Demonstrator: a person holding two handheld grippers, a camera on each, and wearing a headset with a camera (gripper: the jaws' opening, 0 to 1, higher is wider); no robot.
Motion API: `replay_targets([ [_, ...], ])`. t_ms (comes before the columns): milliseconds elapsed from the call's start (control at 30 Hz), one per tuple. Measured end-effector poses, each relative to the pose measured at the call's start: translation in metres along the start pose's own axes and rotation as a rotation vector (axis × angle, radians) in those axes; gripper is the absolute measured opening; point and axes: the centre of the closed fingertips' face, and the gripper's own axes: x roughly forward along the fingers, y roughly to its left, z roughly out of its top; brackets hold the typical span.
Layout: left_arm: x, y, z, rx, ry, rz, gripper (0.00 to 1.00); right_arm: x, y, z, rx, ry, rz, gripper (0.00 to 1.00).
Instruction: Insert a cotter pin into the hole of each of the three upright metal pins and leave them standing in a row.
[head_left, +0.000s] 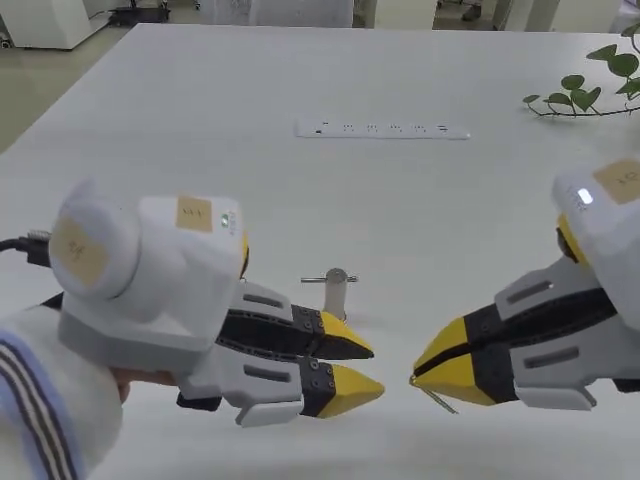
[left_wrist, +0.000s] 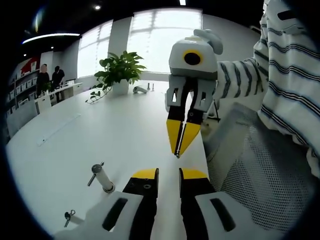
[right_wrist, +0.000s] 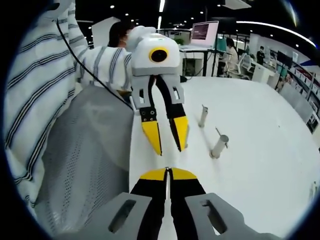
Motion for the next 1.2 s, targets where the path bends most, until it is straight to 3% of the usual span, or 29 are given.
replay_targets([
  [200,0.001,-0.002,-0.005,-0.019,0.014,-0.006,0.16,0.000,-0.003,-0.002,0.014,-0.011,-0.012,0.02],
  [400,0.007,-0.005,-0.007,-0.029,0.012,-0.012,0.21,-0.003,-0.008,0.007,0.014,-0.035,-0.027,0.02],
  [600,0.015,-0.006,0.002,-0.048,-0.037,-0.016,0.25,-0.004,-0.009,0.021,0.017,-0.069,-0.034,0.03],
  [667,0.018,-0.007,0.008,-0.072,-0.071,-0.027,0.25,-0.004,-0.009,0.025,0.016,-0.081,-0.037,0.03],
  [1033,0.022,-0.006,0.016,-0.091,-0.110,-0.031,0.22,-0.005,-0.009,0.039,0.015,-0.108,-0.047,0.03],
  [1200,0.023,-0.005,0.023,-0.110,-0.162,-0.034,0.20,-0.005,-0.010,0.044,0.014,-0.124,-0.049,0.03],
])
